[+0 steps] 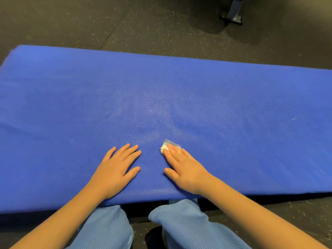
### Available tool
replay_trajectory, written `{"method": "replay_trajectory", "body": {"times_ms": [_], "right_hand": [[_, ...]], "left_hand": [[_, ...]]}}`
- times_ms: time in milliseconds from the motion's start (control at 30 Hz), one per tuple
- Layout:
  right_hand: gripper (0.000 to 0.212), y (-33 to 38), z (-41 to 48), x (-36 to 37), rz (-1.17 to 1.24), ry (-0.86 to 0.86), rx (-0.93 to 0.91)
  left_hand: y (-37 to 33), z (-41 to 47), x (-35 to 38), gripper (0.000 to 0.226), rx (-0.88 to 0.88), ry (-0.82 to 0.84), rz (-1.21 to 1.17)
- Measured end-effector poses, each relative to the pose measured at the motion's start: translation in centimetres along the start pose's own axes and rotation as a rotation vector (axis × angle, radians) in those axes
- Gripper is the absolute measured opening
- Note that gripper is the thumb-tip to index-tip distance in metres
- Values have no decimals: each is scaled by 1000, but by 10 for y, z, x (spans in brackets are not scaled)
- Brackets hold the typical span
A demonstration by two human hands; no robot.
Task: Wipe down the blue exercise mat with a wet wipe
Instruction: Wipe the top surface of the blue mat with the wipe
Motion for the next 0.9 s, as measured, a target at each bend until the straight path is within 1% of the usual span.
{"method": "replay_trajectory", "body": {"times_ms": [33,100,133,167,233,300,333,367,400,467,533,567,633,733,767,800,900], "right_hand": [[79,10,-4,4,25,9,-72],[72,26,-20,9,52,89,-189],[70,25,-24,10,38,125,-214],[70,19,-22,7,3,122,-209],[74,1,-2,0,-54,53,-111],[80,-8,25,-4,-51,16,47],[80,-7,35,-3,-37,12,102],[80,-2,40,0,-25,6,117],[81,6,41,3,-12,-10,87],[79,21,30,9,11,-3,-36],[74,20,20,9,5,49,-116],[73,14,21,7,-17,56,-125],[74,-4,36,-2,-64,44,-56],[63,-24,69,-8,-33,15,192],[63,-21,76,-7,-7,-1,228],[66,-15,78,-4,7,-11,213],[83,10,66,4,8,32,0]], "left_hand": [[0,0,0,97,1,-9,-14],[1,-2,0,91,6,-29,-40],[1,-2,1,89,6,-36,-49],[1,-3,1,88,4,-43,-54],[2,-2,2,87,-8,-61,-68],[4,-1,2,89,-29,-82,-88],[5,-1,3,92,-42,-88,-106],[6,0,3,95,-57,-92,-133],[7,2,1,97,-77,-92,-168],[11,10,-6,94,-132,-89,-213],[17,21,-13,91,-181,-99,-161],[21,25,-15,92,-200,-94,-115],[28,29,-12,94,-234,-64,-52],[29,29,-5,91,-243,-66,-11],[29,28,-4,90,-245,-69,-9],[29,28,-4,89,-246,-74,-11],[29,28,-5,86,-239,-90,-18]]}}
Point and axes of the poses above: each hand's wrist, its own z-axis towards the middle knuckle, its own x-axis out of the palm, y = z × x, the point moved 3 cm from there along z, towards the middle knuckle
